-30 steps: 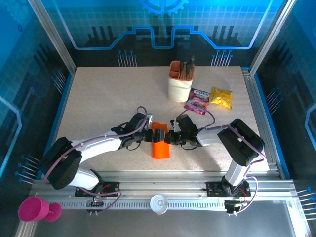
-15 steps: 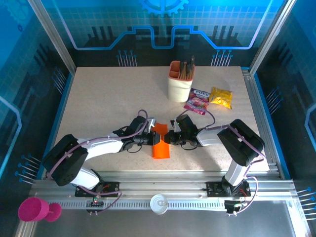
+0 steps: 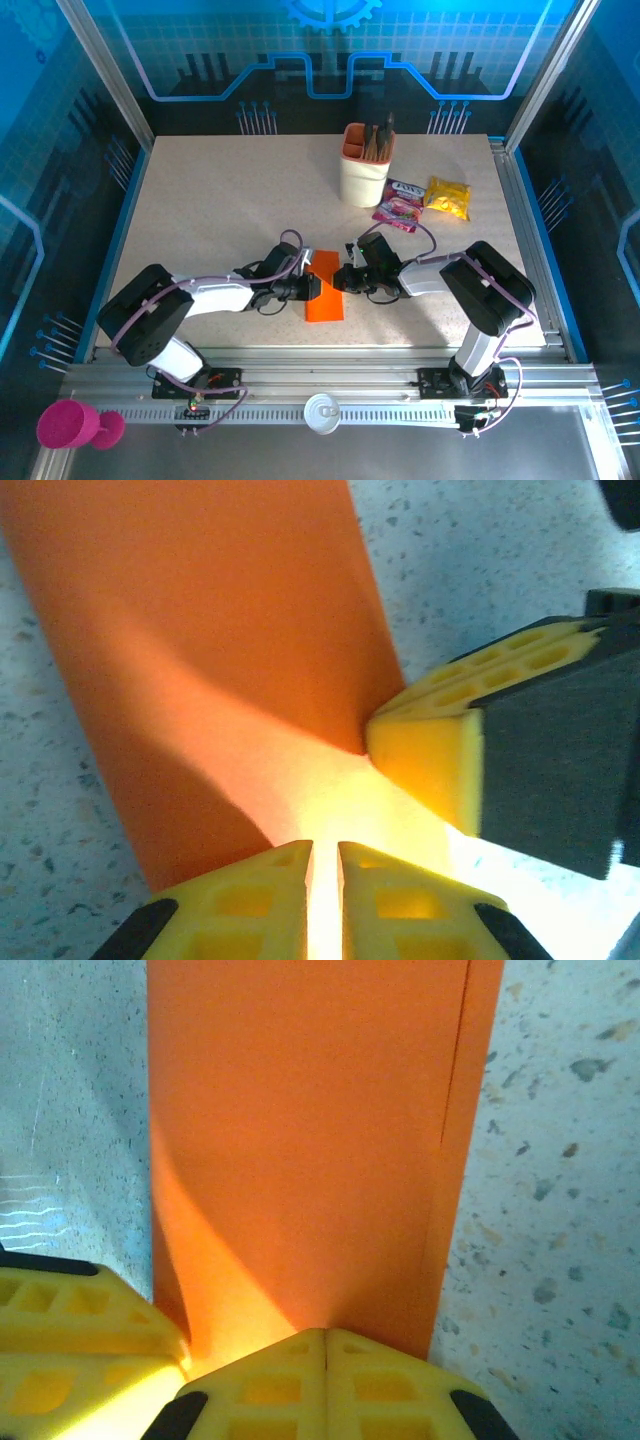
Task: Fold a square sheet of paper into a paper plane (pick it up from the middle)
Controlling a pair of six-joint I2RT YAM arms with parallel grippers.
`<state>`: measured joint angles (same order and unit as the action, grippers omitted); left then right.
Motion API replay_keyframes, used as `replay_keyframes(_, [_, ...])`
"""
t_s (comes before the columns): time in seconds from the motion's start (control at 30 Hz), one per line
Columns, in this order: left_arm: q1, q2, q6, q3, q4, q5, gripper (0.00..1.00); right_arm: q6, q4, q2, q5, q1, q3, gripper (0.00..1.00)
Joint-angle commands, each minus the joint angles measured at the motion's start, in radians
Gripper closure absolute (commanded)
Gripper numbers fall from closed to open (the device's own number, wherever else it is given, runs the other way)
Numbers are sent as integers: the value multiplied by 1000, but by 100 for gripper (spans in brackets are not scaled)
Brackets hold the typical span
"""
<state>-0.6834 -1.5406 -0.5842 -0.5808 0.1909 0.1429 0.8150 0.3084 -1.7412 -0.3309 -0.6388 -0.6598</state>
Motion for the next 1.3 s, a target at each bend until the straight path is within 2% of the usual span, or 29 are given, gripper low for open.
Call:
replay_keyframes(0.0, [3, -25, 14, 29, 35, -42, 85, -5, -44, -97, 43, -12, 41, 100])
replay_keyframes(0.23, [3, -57, -3, 54, 69, -52, 85, -2, -45, -107, 37, -11, 47, 100])
replay_keyframes(0.47, [5, 90, 8, -8, 5, -47, 81, -9, -45, -107, 38, -9, 50, 100])
replay_keyframes(0.57, [20, 105, 33, -55, -25, -31, 80, -11, -45, -113, 39, -9, 49, 100])
replay_keyframes(0.9, [79, -26, 73, -105, 6, 4, 89, -11, -14, -127, 35, -8, 54, 100])
replay_keyframes(1.27, [90, -138, 9, -14, 131, -74, 91, -14, 1, -145, 28, -6, 61, 100])
